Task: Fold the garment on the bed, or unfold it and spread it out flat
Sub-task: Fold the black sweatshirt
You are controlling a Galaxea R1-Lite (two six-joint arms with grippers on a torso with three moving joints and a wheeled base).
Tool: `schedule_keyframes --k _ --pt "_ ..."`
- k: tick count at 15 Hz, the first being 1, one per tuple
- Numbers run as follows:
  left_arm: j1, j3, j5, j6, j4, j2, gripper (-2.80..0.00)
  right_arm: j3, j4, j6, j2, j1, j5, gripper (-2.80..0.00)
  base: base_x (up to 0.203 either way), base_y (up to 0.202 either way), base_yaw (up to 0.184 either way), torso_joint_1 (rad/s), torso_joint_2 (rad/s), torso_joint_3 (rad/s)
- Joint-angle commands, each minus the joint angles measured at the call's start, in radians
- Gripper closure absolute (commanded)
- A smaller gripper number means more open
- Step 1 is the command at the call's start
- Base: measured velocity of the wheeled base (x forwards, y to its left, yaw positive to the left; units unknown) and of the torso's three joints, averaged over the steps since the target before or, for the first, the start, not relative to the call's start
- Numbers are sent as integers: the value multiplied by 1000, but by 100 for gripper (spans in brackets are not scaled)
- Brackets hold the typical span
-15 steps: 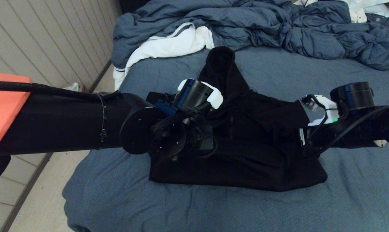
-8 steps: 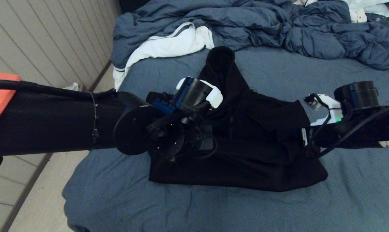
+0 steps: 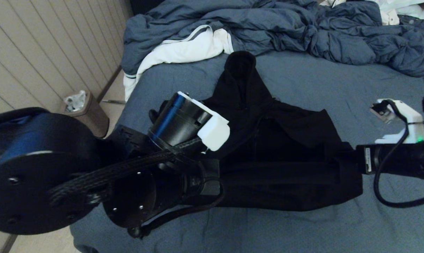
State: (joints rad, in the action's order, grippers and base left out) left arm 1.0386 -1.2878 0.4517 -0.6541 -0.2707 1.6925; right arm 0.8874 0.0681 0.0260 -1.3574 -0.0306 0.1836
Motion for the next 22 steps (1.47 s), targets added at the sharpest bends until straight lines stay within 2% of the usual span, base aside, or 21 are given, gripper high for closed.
schedule_keyframes --k 1,3,5,8,11,15,18,22 --pt "5 -2 6 2 -2 -77 0 -4 -1 -1 67 6 0 0 0 0 0 0 0 0" --pt "-12 -64 33 30 0 -85 0 36 -2 -4 62 7 -2 0 0 0 0 0 0 0" --pt "-81 -127 41 74 5 -76 0 97 -1 -4 39 8 -15 0 0 0 0 0 0 0" --pt "-187 -232 15 132 6 -23 0 202 -4 -5 -53 12 -55 0 0 0 0 0 0 0" --pt "-247 -314 -20 175 7 48 0 320 -6 -7 -156 13 -81 0 0 0 0 0 0 0" --pt "-305 -420 -79 192 6 151 0 438 -8 -8 -271 12 -119 0 0 0 0 0 0 0" --pt "-332 -460 -91 234 10 207 0 494 -10 -8 -339 14 -123 0 0 0 0 0 0 0" --pt "-379 -488 -114 250 33 266 0 561 -11 -8 -425 13 -148 0 0 0 0 0 0 0"
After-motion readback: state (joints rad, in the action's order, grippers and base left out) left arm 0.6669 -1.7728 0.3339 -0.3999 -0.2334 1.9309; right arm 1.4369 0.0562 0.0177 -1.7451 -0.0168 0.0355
